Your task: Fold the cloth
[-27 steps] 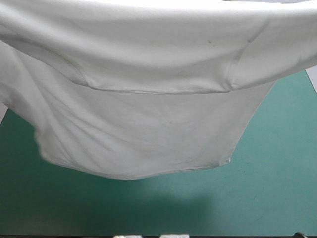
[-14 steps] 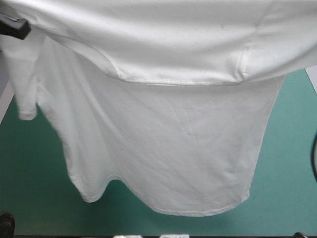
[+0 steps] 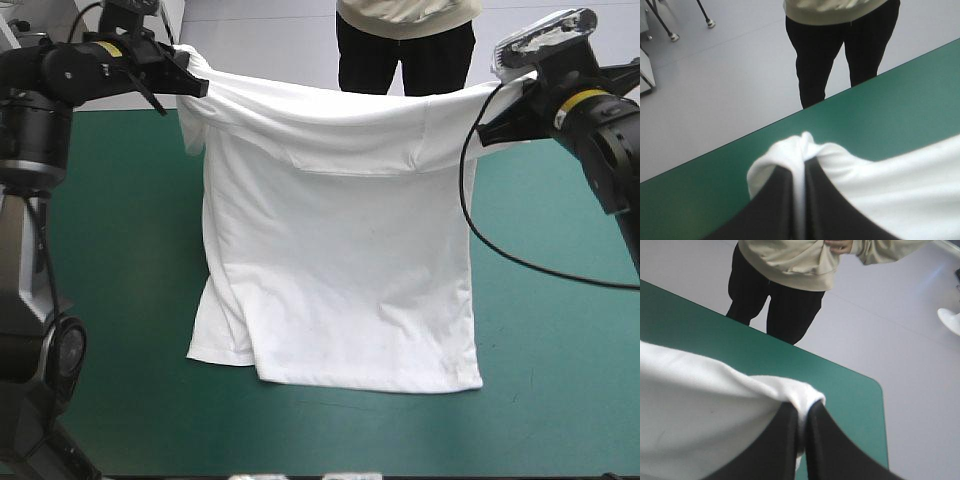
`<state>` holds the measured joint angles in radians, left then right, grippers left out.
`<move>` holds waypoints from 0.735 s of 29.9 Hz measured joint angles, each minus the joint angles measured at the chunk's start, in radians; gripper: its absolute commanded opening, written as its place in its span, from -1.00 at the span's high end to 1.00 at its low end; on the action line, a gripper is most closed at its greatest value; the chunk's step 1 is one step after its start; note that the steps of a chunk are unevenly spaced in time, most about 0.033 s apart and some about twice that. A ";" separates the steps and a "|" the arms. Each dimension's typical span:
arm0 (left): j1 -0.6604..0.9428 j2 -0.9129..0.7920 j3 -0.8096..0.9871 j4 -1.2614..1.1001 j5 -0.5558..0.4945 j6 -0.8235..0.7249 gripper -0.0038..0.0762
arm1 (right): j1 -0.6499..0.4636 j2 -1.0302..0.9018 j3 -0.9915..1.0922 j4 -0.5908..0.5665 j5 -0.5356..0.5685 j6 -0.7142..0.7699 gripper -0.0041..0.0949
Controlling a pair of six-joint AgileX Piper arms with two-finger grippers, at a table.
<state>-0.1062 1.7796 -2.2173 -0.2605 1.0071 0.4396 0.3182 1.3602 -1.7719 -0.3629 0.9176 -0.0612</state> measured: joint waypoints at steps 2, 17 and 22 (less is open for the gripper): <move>0.000 0.059 0.003 0.000 -0.041 0.001 0.93 | -0.089 0.062 0.001 0.117 -0.065 -0.051 0.95; 0.000 0.401 0.004 -0.110 -0.170 0.004 0.93 | -0.347 0.509 0.006 0.664 -0.241 -0.397 0.95; 0.000 0.460 0.005 -0.122 -0.137 0.004 0.93 | -0.347 0.559 0.006 0.674 -0.240 -0.398 0.72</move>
<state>-0.1062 2.2391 -2.2123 -0.3822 0.8701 0.4435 -0.0283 1.9187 -1.7658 0.3106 0.6779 -0.4591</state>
